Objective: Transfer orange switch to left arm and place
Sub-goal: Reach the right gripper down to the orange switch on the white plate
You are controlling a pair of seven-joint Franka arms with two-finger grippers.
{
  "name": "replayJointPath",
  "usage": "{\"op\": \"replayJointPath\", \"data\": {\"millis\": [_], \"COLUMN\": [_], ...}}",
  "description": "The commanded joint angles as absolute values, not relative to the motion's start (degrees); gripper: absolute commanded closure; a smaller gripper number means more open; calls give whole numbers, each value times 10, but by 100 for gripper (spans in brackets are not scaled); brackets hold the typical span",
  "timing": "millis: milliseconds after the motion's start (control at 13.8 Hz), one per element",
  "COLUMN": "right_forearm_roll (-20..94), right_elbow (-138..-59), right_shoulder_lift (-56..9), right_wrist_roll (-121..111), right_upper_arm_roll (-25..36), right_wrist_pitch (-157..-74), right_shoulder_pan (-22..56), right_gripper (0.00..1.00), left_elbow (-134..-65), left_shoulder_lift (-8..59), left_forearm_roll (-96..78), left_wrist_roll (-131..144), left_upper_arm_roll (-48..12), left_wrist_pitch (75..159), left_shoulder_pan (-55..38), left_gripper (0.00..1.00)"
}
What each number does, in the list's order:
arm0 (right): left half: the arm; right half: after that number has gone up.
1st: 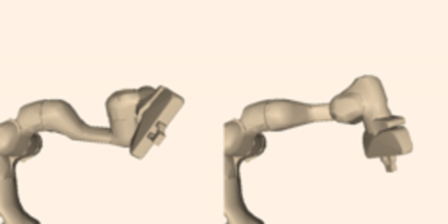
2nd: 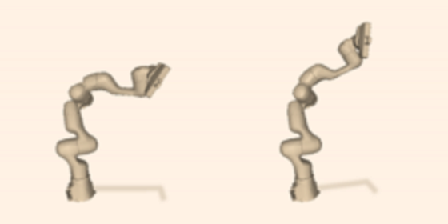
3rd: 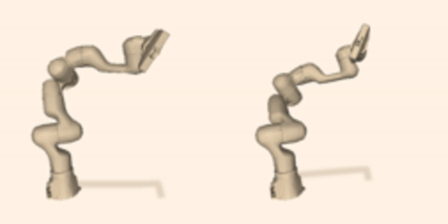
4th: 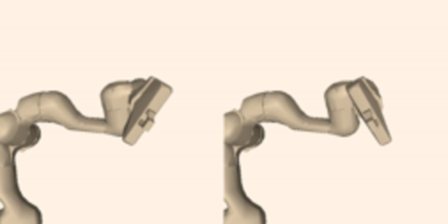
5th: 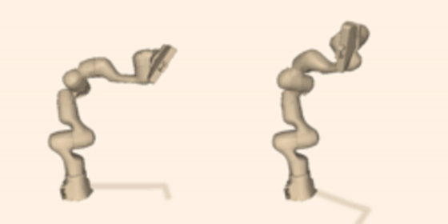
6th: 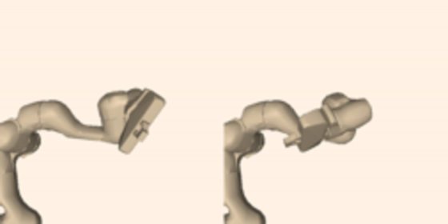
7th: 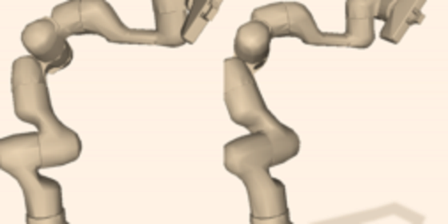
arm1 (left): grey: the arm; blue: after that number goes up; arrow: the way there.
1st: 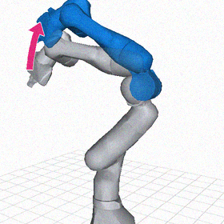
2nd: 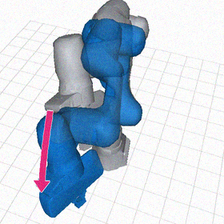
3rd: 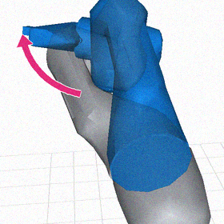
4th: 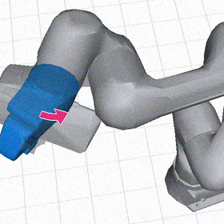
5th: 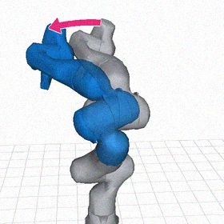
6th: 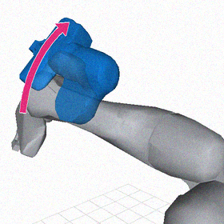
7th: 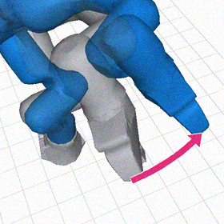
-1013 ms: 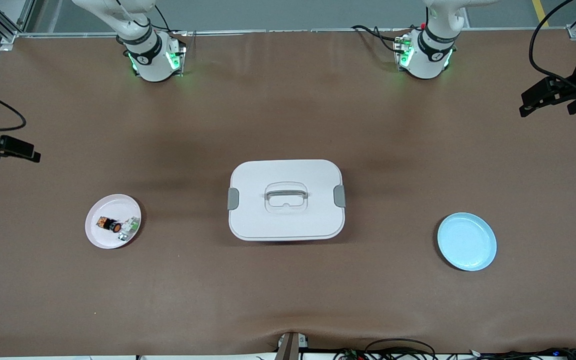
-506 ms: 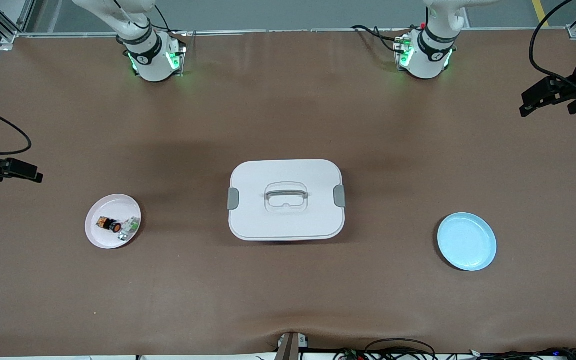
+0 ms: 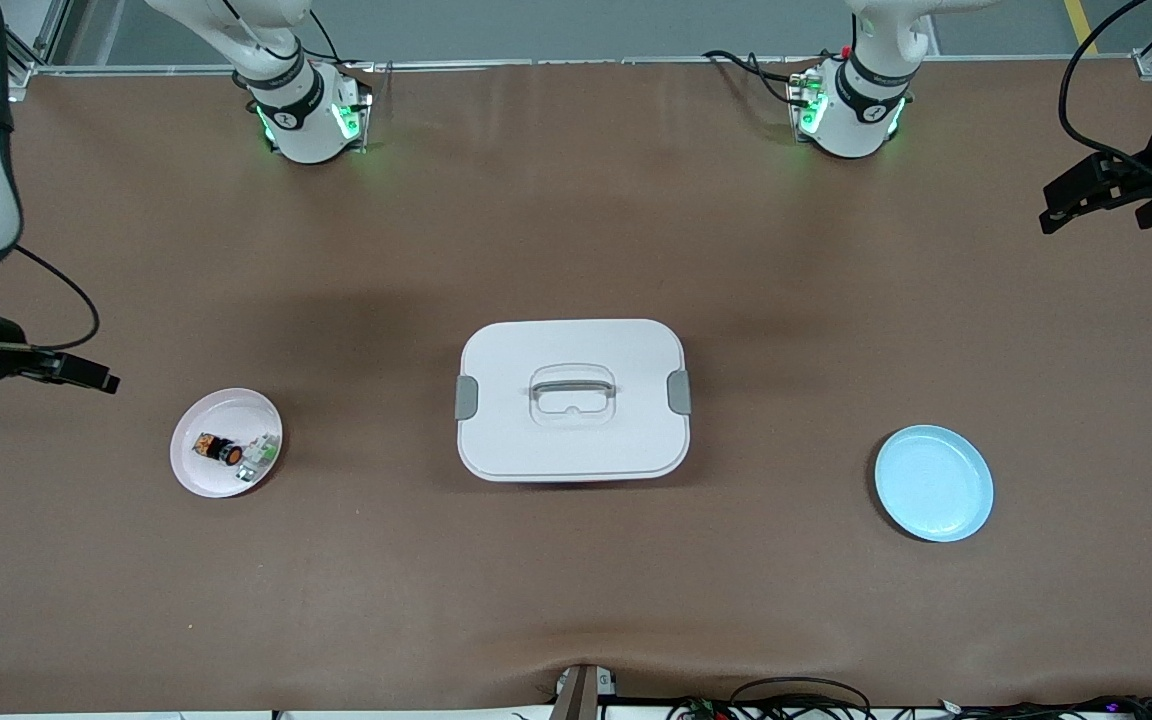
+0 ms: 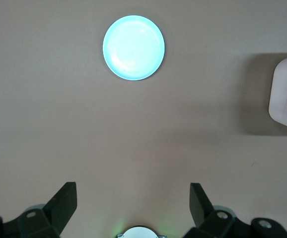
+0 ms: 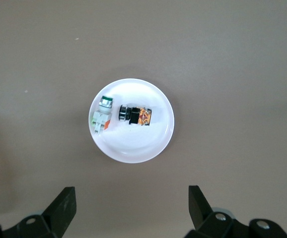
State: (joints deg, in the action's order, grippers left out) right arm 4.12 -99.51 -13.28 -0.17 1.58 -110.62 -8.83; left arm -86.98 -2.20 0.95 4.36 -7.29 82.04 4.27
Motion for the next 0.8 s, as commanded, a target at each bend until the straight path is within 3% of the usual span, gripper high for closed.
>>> {"op": "replayJointPath", "data": {"millis": [0, 362, 723], "right_forearm_roll": [49, 50, 50], "right_elbow": [-1052, -1108, -1107], "right_shoulder_lift": [-123, -186, -240], "right_wrist_roll": [12, 62, 116], "right_upper_arm_roll": [11, 10, 9], "right_wrist_pitch": [-1172, -1317, -1369], "right_shoulder_pan": [-96, -95, -75], "right_gripper": [0, 0, 0], "left_elbow": [-860, -860, -860], "left_shoulder_lift": [-21, -22, -22], "left_forearm_roll": [5, 5, 5], "left_wrist_roll": [33, 33, 33], "left_upper_arm_roll": [-71, -71, -71], "left_wrist_pitch": [812, 812, 811], "left_shoulder_pan": [43, 43, 44], "left_gripper": [0, 0, 0]}}
